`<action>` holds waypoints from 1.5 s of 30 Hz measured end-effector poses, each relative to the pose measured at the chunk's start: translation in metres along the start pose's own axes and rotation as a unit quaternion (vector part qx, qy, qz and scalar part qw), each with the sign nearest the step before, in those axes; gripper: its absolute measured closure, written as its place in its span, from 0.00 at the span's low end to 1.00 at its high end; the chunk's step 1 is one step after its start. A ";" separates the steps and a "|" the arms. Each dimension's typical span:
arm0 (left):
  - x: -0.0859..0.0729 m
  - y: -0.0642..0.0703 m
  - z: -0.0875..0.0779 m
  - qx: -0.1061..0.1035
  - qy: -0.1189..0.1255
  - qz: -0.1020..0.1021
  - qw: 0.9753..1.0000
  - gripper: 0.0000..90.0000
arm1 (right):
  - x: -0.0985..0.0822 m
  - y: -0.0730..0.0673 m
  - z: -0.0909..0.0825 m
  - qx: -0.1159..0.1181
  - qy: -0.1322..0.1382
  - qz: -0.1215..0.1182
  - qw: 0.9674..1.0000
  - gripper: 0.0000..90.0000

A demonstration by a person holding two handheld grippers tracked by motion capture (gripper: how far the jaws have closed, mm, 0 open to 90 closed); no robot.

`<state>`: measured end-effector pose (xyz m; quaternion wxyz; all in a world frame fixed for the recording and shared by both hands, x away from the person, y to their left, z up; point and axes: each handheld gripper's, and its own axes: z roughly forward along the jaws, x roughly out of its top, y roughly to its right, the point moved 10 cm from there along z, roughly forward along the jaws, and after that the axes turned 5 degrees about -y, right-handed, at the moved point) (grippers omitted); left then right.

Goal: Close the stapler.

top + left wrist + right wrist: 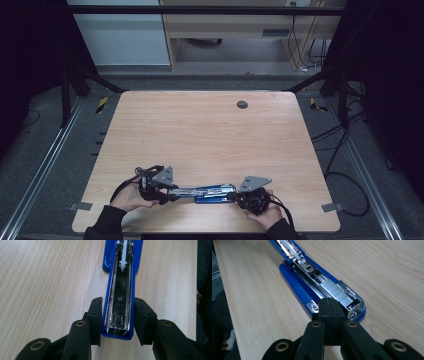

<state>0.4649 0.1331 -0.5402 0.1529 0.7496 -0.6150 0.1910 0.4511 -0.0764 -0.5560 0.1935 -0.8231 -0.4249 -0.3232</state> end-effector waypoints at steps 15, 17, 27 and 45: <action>0.005 0.001 -0.006 -0.008 0.011 0.007 1.000 0.70 | 0.000 0.000 0.000 0.000 -0.001 0.002 1.000 1.00; 0.006 0.001 -0.007 -0.008 0.013 0.007 1.000 0.70 | 0.000 0.000 0.000 0.000 -0.001 0.002 1.000 1.00; 0.015 0.001 -0.017 -0.010 0.038 0.002 0.999 0.70 | 0.000 0.000 0.000 0.000 -0.001 0.003 1.000 1.00; 0.026 0.002 -0.024 -0.006 0.055 0.004 0.998 0.71 | 0.000 0.000 0.000 0.000 -0.001 0.002 1.000 1.00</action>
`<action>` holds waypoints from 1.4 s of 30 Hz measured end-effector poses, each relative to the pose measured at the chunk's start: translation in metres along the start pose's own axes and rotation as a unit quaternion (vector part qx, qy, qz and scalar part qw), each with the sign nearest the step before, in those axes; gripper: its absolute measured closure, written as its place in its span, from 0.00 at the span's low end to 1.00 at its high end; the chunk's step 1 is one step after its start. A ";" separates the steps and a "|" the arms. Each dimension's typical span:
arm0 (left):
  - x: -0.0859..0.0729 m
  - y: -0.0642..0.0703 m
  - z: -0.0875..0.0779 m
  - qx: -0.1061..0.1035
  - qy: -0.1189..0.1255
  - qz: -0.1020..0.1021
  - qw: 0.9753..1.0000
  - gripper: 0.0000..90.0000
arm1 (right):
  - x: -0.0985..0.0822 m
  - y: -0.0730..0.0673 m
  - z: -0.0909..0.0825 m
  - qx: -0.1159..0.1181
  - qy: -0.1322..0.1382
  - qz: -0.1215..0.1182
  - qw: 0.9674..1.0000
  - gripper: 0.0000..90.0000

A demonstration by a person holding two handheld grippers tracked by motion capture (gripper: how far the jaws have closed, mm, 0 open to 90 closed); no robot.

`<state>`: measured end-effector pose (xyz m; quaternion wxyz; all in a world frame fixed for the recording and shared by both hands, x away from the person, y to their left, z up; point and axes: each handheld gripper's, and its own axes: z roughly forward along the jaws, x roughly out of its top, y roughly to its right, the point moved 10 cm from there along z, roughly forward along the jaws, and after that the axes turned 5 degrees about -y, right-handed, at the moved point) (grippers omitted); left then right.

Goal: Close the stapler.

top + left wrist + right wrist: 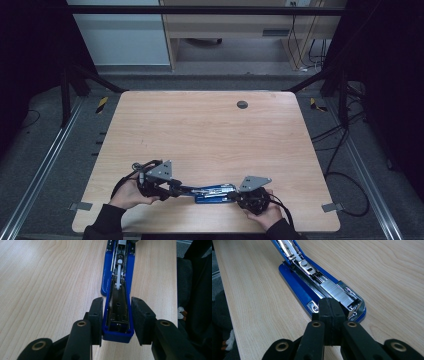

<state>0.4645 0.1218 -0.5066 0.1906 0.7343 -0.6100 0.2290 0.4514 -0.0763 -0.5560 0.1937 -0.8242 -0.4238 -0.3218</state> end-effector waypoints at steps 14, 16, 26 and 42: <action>0.004 0.000 -0.002 -0.001 0.004 -0.001 1.000 0.71 | 0.000 0.000 0.000 0.000 -0.001 -0.001 1.000 1.00; 0.005 0.000 -0.003 0.000 0.004 0.000 1.000 0.71 | 0.000 0.000 0.000 0.002 -0.003 0.000 1.000 1.00; 0.011 0.001 -0.005 -0.001 0.009 0.003 1.000 0.71 | 0.019 0.000 -0.009 0.005 0.042 0.005 0.999 1.00; 0.014 0.002 -0.006 0.001 0.010 -0.001 1.000 0.71 | 0.072 -0.036 0.014 0.055 0.095 0.005 0.994 1.00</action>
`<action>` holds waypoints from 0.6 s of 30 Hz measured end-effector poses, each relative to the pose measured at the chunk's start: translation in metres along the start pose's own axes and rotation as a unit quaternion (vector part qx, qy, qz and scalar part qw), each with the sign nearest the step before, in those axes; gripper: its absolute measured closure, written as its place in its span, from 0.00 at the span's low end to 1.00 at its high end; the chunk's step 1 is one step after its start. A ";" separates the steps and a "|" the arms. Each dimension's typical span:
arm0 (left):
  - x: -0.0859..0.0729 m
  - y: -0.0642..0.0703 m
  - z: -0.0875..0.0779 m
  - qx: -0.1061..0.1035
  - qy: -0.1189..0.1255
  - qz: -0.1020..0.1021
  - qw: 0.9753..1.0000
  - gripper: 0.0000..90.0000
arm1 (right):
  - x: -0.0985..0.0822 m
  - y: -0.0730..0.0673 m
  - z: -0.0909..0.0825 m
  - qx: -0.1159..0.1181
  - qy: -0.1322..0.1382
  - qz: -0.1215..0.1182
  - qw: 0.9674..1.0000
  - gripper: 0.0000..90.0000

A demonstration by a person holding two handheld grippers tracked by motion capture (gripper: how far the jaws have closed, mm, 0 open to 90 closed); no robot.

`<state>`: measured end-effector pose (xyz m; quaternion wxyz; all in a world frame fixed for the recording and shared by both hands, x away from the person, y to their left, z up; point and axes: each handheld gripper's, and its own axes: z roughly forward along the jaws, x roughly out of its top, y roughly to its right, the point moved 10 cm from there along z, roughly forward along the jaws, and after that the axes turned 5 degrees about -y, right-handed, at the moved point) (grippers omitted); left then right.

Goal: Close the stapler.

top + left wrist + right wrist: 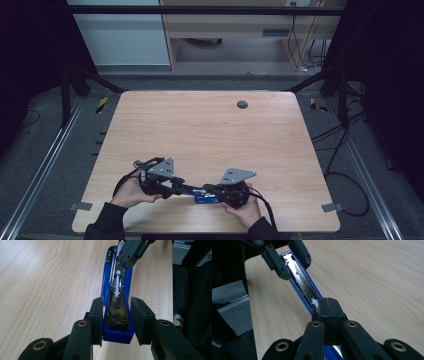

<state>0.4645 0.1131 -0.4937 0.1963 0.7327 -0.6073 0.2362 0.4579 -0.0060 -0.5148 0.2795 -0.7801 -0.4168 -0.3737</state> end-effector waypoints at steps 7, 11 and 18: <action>0.002 0.000 -0.001 0.000 0.003 0.000 1.000 0.71 | 0.009 -0.008 0.017 0.001 0.004 -0.003 1.000 1.00; 0.003 0.000 -0.001 0.002 0.002 0.000 1.000 0.71 | 0.012 -0.008 0.021 0.001 0.005 -0.001 1.000 1.00; 0.003 0.001 -0.001 0.005 0.003 0.000 1.000 0.71 | 0.013 -0.012 0.026 0.005 0.006 -0.002 1.000 1.00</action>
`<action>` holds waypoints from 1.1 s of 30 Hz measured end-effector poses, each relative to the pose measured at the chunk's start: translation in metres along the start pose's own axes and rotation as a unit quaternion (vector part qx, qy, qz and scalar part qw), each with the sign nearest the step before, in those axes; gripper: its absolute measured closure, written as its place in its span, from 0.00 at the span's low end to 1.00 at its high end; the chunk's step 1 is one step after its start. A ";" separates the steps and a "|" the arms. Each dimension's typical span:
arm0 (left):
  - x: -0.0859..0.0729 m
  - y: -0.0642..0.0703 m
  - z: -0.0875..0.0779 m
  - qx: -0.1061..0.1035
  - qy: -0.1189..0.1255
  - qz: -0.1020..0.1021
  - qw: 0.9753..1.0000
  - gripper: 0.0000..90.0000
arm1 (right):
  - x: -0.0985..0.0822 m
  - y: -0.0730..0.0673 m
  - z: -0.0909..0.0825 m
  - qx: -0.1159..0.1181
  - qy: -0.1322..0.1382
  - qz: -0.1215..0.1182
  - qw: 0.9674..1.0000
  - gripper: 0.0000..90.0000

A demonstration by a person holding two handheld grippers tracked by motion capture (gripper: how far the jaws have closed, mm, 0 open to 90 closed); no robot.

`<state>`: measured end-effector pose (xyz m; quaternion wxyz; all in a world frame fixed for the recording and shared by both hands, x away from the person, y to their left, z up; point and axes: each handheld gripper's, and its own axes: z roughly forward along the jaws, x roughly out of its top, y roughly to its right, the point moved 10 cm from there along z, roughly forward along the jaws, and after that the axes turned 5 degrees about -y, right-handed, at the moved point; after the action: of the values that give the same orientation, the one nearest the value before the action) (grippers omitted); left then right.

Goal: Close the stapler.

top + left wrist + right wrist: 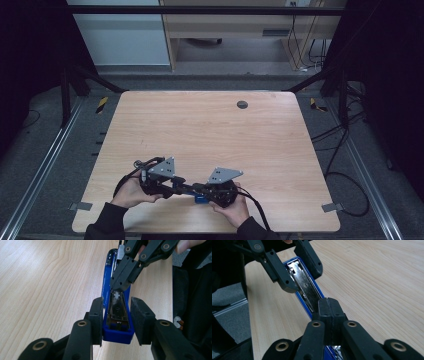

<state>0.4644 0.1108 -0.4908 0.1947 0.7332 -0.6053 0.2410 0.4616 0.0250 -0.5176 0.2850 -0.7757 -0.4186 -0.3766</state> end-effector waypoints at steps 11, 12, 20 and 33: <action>0.001 0.000 0.000 0.003 0.004 -0.002 1.000 0.71 | -0.001 -0.002 0.006 -0.001 -0.005 -0.006 1.000 1.00; 0.001 0.000 0.000 0.004 0.004 -0.002 1.000 0.71 | -0.001 -0.002 0.006 -0.002 -0.005 -0.006 1.000 1.00; 0.006 0.000 -0.001 0.013 0.011 -0.003 1.000 0.70 | 0.000 -0.001 0.006 -0.006 -0.002 -0.004 1.000 1.00; 0.016 0.000 -0.014 0.017 0.056 -0.021 0.998 0.69 | 0.000 0.000 0.006 -0.007 0.000 -0.003 1.000 1.00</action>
<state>0.4654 0.1067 -0.4700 0.2208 0.7346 -0.5733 0.2881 0.4634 0.0292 -0.5207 0.2782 -0.7768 -0.4179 -0.3803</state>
